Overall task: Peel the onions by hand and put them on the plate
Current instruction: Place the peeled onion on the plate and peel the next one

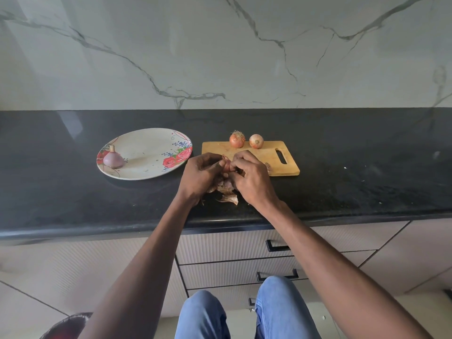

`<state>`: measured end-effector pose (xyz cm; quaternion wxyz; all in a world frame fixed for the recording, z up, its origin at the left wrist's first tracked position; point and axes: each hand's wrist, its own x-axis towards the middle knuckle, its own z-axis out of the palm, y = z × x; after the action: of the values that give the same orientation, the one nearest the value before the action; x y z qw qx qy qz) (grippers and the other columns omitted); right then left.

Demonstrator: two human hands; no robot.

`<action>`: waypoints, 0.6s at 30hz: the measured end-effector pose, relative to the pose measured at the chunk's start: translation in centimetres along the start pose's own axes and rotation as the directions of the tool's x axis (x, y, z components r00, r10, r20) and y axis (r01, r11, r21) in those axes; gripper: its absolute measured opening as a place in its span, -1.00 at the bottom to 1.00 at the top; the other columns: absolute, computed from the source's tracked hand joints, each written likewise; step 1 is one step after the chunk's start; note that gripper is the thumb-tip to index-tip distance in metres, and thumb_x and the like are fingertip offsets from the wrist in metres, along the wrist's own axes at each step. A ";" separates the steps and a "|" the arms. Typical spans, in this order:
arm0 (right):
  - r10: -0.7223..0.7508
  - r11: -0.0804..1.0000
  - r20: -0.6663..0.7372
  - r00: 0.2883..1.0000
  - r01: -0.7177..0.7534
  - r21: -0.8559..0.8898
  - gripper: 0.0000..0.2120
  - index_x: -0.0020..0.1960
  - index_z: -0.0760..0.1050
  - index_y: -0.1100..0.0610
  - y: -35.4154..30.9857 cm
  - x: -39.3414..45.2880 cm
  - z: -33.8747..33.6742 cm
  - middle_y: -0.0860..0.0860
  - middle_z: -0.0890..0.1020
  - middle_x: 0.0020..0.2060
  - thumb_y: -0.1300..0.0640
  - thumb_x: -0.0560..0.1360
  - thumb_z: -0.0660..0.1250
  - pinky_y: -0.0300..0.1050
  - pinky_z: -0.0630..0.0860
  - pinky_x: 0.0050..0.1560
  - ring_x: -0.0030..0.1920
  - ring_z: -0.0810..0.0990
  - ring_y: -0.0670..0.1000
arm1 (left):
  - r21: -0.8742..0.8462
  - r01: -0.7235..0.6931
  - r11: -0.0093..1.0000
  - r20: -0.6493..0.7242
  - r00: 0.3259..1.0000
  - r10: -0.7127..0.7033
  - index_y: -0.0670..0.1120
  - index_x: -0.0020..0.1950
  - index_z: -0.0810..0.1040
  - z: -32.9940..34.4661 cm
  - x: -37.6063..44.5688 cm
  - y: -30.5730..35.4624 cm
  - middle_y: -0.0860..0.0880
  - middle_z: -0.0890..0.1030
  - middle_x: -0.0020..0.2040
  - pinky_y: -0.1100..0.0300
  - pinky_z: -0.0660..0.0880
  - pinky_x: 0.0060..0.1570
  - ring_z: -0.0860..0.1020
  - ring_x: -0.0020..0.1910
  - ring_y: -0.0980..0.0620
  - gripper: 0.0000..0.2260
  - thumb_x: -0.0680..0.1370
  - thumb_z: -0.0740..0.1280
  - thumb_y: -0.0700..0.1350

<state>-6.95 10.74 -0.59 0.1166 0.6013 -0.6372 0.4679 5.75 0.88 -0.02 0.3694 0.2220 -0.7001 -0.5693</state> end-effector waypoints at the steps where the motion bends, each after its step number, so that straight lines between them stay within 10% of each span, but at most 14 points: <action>1: 0.001 1.000 -0.003 1.000 -0.001 -0.005 -0.91 -0.17 0.58 0.27 -0.1 -0.1 0.0 0.05 0.55 -0.11 0.39 0.40 0.47 -0.27 0.50 -0.17 -0.14 0.51 -0.06 | -0.005 0.002 1.000 0.000 1.000 -0.002 -0.18 0.07 0.68 0.0 0.0 0.0 -0.11 0.73 -0.06 0.12 0.61 -0.01 0.70 -0.07 -0.02 -0.89 0.60 0.41 -0.18; 9: 0.031 0.999 -0.045 0.999 -0.030 0.018 -0.80 0.01 0.57 0.26 -0.5 -0.2 -0.1 0.08 0.58 -0.05 0.36 0.42 0.49 -0.50 0.41 -0.03 -0.06 0.49 -0.16 | -0.050 0.006 0.999 0.016 1.000 -0.005 -0.16 0.05 0.65 0.2 -0.4 0.6 -0.13 0.73 -0.07 0.08 0.61 -0.06 0.68 -0.12 -0.03 -0.90 0.58 0.43 -0.15; 18: -0.001 1.000 -0.054 0.999 0.002 0.016 -0.80 0.02 0.61 0.25 -0.6 -0.2 -0.1 0.05 0.61 -0.11 0.38 0.41 0.48 -0.24 0.57 -0.13 -0.13 0.55 -0.09 | -0.050 0.039 0.998 -0.026 0.999 -0.040 -0.16 0.06 0.62 0.3 -0.6 0.8 -0.18 0.71 -0.04 -0.12 0.60 -0.03 0.67 -0.12 -0.13 -0.87 0.58 0.45 -0.13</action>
<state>-6.43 11.09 -0.39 0.1292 0.5899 -0.6297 0.4887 5.96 1.71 0.53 0.3730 0.2344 -0.6761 -0.5905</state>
